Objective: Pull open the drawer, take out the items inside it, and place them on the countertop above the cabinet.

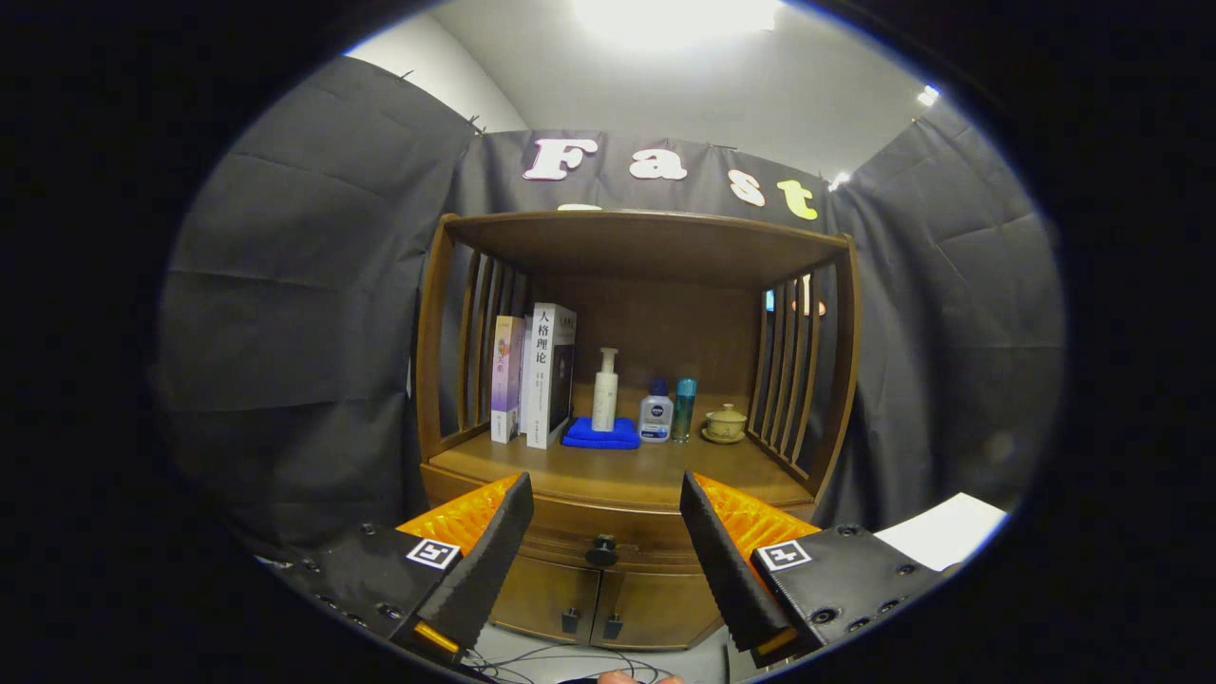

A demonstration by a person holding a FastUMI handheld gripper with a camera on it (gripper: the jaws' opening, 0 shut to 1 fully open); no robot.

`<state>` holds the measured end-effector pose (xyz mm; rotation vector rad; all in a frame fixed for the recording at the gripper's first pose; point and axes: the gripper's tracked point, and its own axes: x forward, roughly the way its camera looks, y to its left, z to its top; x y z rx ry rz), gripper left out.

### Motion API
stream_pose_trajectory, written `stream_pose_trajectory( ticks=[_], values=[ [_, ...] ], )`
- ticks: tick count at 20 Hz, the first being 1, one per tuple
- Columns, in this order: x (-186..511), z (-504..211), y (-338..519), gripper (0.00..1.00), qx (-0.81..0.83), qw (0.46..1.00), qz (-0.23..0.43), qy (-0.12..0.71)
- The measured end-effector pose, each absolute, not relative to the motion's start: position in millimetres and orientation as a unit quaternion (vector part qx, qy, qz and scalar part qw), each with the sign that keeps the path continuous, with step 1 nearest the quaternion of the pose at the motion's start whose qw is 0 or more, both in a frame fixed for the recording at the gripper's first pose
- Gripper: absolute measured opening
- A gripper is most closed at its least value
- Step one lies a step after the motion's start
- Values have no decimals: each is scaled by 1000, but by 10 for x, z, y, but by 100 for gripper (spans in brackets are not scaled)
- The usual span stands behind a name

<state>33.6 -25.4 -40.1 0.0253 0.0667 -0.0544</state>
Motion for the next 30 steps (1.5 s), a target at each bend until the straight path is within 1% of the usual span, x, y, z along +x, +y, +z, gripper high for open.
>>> stream_pose_trajectory(
  ticks=[5, 14, 30],
  values=[
    [463, -506, -356, 98, 21, 998, -39, 35],
    [856, -862, -373, 98, 54, 997, -30, 54],
    [1464, -1916, -286, 98, 58, 990, -30, 125]
  ],
)
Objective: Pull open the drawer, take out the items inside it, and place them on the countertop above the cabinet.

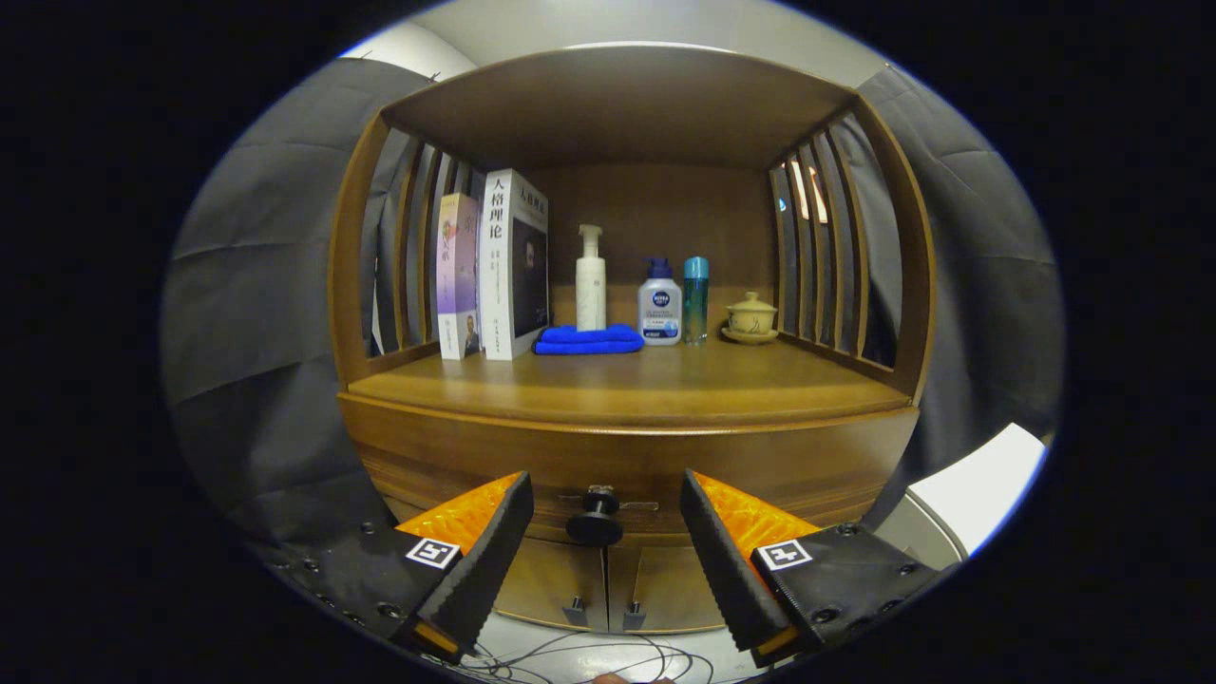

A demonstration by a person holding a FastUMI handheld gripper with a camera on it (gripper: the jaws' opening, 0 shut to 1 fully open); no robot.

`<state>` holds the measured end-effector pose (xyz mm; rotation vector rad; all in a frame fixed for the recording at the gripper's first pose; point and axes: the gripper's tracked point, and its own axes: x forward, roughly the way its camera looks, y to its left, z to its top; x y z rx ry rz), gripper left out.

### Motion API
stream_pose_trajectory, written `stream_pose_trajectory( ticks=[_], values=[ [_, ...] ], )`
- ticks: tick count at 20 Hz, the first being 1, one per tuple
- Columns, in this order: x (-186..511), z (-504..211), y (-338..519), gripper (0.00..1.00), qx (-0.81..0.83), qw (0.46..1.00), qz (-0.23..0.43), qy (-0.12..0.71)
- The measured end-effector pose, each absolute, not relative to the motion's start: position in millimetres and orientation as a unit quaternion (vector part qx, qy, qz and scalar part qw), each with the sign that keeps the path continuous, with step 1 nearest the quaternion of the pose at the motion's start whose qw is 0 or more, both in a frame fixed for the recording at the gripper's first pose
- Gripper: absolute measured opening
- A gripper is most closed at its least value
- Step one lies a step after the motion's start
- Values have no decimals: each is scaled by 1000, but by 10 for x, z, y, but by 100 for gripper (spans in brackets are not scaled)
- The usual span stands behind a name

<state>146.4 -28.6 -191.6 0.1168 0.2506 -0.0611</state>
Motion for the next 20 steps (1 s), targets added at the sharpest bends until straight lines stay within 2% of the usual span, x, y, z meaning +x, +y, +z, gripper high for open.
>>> stream_pose_trajectory(
  ticks=[17, 18, 20],
  values=[
    [1836, -2500, -237, 98, 52, 983, -36, 171],
    [1846, -2512, -246, 96, 51, 983, -38, 173],
    [1896, -2519, -215, 82, 55, 984, -36, 168]
  ],
)
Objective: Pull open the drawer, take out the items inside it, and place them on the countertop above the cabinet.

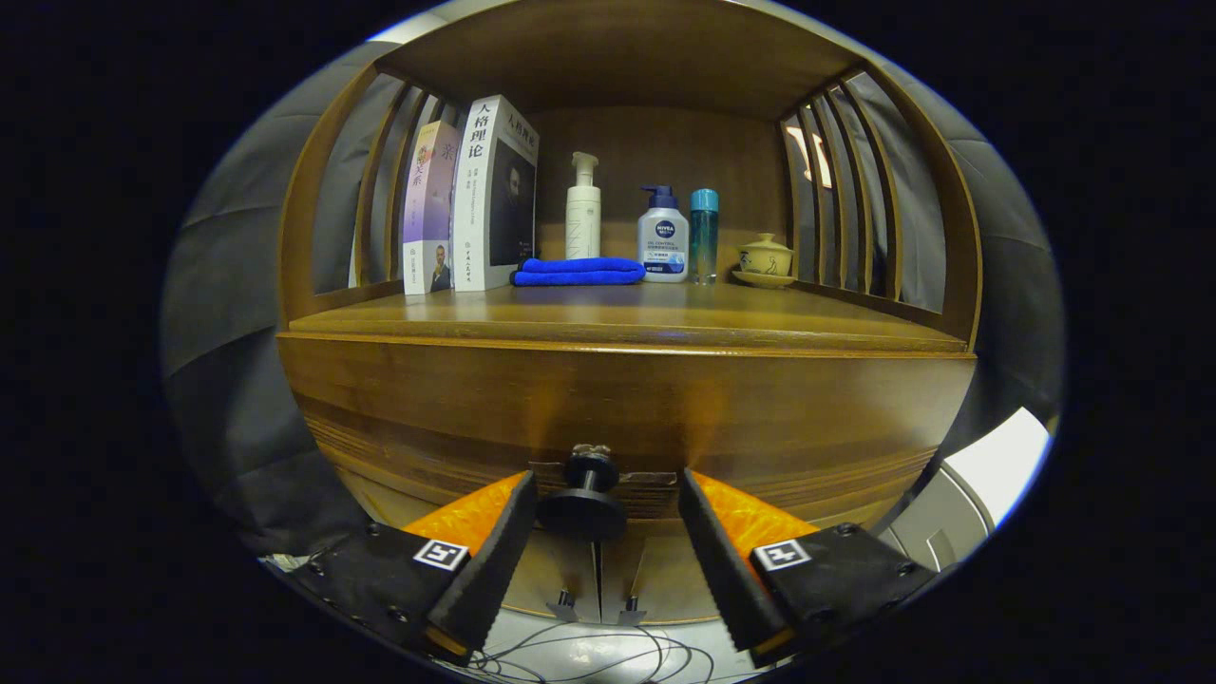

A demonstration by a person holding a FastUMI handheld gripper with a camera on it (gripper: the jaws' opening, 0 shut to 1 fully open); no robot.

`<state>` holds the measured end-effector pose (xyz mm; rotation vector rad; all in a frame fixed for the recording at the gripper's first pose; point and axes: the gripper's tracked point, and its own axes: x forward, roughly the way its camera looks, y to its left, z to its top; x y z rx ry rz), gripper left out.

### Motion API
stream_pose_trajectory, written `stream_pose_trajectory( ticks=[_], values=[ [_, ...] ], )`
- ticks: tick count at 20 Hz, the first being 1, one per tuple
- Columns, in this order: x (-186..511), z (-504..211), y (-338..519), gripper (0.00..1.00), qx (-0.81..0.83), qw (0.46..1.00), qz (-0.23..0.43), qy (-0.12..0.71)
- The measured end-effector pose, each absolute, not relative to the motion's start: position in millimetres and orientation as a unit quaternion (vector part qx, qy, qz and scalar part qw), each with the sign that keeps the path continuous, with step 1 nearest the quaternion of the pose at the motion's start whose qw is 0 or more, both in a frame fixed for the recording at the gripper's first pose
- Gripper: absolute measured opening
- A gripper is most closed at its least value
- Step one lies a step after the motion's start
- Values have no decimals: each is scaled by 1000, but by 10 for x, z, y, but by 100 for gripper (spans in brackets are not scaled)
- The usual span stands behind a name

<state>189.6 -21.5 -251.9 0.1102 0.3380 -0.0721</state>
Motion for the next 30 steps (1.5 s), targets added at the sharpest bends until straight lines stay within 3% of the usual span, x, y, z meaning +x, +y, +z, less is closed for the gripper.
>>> stream_pose_trajectory(
  ticks=[5, 6, 9, 17, 30],
  values=[
    [1877, -2509, -124, 46, 44, 984, -19, 169],
    [1884, -2504, -120, 46, 55, 984, -21, 168],
    [1812, -2508, -115, 29, 67, 982, -23, 174],
    [1771, -2518, -123, 28, 63, 982, -32, 178],
    [1134, -2472, -75, 28, 43, 985, -46, 160]
  ],
)
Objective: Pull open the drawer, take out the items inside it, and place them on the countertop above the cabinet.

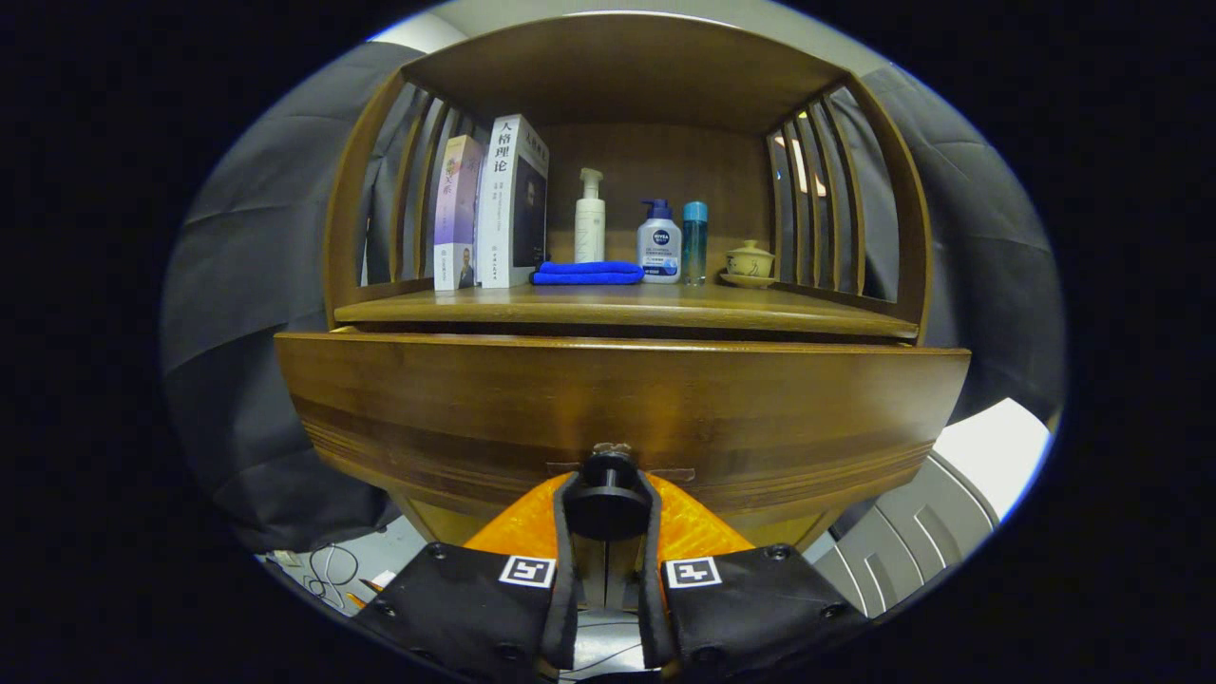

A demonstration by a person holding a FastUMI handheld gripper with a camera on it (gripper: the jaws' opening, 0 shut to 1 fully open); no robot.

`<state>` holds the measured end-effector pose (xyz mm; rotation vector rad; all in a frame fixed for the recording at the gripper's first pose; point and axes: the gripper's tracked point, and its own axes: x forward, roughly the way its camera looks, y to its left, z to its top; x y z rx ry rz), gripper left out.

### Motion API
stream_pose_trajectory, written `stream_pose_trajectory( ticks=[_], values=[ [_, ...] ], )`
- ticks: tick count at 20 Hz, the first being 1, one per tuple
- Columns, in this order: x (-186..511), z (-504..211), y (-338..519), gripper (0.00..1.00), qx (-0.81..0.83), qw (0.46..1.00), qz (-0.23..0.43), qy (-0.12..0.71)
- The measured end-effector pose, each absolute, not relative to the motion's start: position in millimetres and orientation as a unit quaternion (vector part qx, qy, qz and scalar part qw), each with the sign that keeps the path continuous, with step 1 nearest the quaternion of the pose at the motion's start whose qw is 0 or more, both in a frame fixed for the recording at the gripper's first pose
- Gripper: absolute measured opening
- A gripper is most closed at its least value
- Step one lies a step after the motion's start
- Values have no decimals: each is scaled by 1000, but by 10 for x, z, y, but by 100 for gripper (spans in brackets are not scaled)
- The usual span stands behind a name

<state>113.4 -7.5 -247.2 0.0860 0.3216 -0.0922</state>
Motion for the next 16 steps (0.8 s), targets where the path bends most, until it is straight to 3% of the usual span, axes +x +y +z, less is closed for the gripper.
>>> stream_pose_trajectory(
  ticks=[16],
  values=[
    [635, -2498, 7, 28, 36, 984, -24, 171]
  ],
)
